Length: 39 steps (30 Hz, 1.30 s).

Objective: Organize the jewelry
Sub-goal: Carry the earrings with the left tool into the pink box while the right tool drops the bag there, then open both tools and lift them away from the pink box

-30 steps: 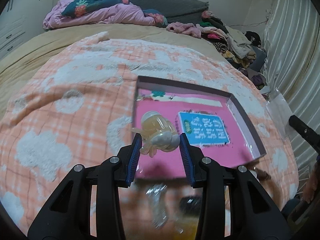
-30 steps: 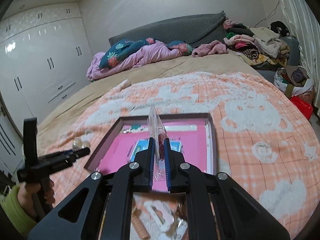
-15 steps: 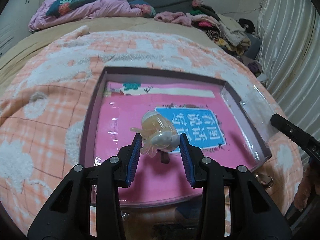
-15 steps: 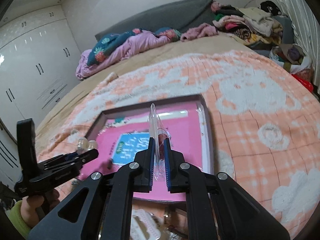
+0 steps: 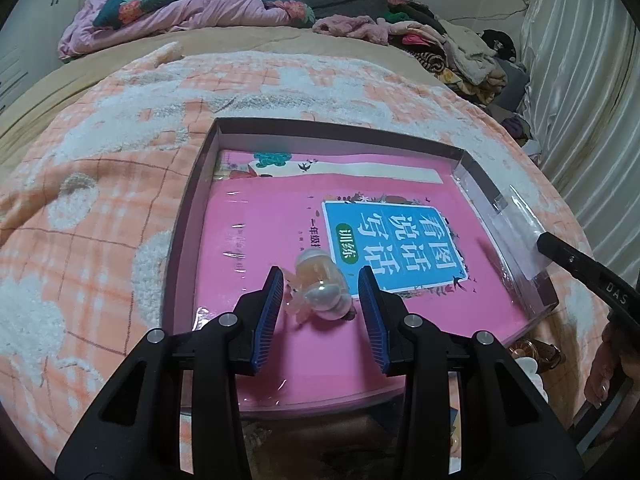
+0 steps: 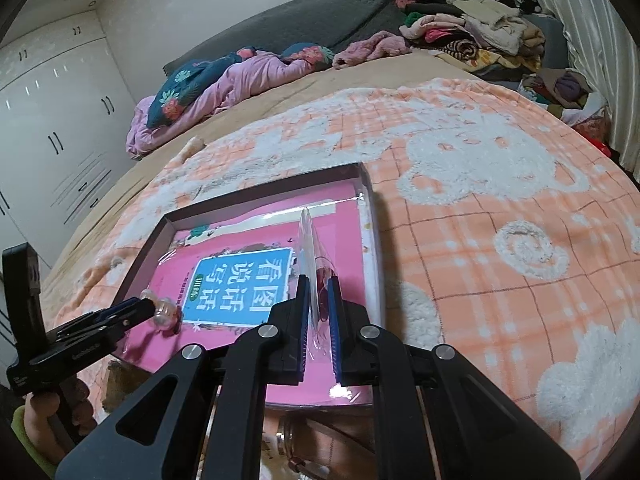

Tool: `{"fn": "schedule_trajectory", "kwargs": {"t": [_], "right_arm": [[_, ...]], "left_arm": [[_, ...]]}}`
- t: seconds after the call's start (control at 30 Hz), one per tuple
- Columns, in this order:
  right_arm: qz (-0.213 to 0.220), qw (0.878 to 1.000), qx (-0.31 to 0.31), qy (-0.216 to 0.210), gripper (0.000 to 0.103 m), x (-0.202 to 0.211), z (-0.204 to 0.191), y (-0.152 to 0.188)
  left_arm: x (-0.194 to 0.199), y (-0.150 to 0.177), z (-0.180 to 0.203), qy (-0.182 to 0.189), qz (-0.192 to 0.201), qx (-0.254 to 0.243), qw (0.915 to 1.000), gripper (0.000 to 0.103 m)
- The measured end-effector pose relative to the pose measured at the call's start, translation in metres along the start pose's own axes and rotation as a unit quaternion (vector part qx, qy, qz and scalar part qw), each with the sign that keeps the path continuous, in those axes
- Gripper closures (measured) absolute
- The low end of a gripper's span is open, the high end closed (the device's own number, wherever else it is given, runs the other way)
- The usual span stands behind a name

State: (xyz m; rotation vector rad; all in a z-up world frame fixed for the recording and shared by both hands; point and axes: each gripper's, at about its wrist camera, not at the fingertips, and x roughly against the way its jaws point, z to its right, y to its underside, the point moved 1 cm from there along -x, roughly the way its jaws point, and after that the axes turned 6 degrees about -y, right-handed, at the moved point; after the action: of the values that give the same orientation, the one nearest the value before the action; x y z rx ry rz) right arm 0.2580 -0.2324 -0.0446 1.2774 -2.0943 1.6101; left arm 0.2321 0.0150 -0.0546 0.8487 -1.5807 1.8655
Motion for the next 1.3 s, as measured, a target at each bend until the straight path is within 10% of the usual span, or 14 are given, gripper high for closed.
{"fn": "schedule_trajectory", "kwargs": {"t": [0.17, 0.73, 1.3], "right_arm": [[0.001, 1.000, -0.015, 0.009, 0.082, 0.002, 0.009, -0.001], [0.058, 0.998, -0.002, 0.022, 0.034, 0.046, 0.007, -0.009], [0.110, 0.993, 0.034, -0.001, 0.025, 0.106, -0.024, -0.011]], "left_arm": [[0.012, -0.003, -0.007, -0.008, 0.015, 0.005, 0.9998, 0.070], [0.067, -0.015, -0.033, -0.022, 0.077, 0.034, 0.9962, 0.012], [0.124, -0.008, -0.039, -0.012, 0.115, 0.049, 0.9922, 0.010]]}}
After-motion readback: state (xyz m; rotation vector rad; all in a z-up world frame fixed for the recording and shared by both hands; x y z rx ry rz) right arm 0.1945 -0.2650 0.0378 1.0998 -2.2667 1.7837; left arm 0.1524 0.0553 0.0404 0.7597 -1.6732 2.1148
